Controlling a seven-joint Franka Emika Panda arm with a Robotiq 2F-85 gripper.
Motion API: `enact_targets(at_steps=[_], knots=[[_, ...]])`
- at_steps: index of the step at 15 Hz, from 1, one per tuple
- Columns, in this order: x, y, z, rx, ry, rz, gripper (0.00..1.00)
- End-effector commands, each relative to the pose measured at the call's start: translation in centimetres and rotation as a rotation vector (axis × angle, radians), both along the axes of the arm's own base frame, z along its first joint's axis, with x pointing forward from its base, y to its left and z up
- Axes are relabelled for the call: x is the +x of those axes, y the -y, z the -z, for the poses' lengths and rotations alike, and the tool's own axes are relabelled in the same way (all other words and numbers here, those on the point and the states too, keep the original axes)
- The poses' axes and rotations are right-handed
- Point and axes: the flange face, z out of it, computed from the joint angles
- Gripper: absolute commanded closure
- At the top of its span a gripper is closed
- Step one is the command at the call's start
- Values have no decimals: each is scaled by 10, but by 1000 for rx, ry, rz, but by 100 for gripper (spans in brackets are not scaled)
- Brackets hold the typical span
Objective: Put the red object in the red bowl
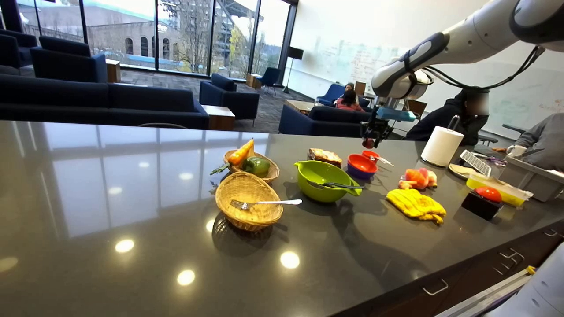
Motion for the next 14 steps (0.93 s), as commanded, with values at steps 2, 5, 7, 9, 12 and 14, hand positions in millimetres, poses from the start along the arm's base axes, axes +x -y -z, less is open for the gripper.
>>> enact_targets(at_steps=[2,5,7,9,12,14], knots=[[5,11,12,5,-10,18,74],[7,16,21,-3,-14,30,74],[8,20,28,-5,-18,37,74],[11,24,36,-11,-22,43,74],[13,28,48,-9,-36,52,74],[15,29,55,-5,-44,55,74]])
